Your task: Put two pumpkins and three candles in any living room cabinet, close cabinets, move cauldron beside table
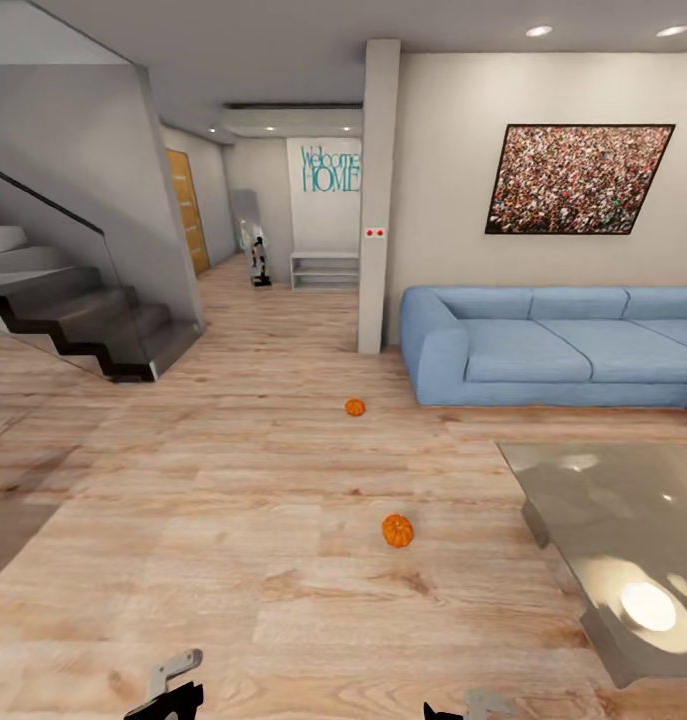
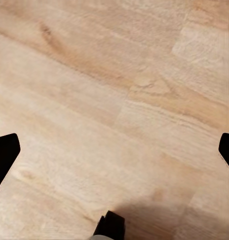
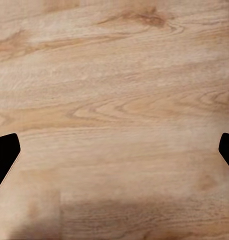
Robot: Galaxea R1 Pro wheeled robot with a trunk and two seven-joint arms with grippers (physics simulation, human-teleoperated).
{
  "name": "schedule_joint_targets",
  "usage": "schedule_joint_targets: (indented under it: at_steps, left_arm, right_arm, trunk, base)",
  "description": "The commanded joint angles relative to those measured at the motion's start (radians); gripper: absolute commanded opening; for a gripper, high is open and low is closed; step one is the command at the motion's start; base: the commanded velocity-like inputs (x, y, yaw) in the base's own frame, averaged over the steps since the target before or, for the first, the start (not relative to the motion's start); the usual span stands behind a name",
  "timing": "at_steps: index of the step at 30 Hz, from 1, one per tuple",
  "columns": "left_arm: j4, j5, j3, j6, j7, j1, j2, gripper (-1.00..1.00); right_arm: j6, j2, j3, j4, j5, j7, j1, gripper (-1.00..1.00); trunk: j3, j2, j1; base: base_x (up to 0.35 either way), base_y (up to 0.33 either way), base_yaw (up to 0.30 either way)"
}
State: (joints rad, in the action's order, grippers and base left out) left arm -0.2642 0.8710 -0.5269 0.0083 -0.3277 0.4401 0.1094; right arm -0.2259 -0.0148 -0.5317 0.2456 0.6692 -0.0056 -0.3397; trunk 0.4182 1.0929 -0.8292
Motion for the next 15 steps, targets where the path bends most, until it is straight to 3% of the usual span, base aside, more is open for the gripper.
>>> schedule_joint_targets:
  at_steps: [1,15]
  left_arm:
    - [-0.003,0.008,-0.008,0.001,-0.007,0.0,0.001,1.0]
    - [-0.003,0.007,-0.008,0.001,-0.007,0.0,0.001,1.0]
  right_arm:
    - [-0.003,-0.001,-0.008,0.0,0.01,-0.001,-0.001,1.0]
    - [-0.005,0.0,-0.008,0.0,0.009,-0.003,-0.001,1.0]
  trunk:
    - [0.001,0.001,-0.001]
    - [-0.004,0.001,-0.001]
  base:
    - [0.283,0.166,-0.107]
    - [0.284,0.149,-0.013]
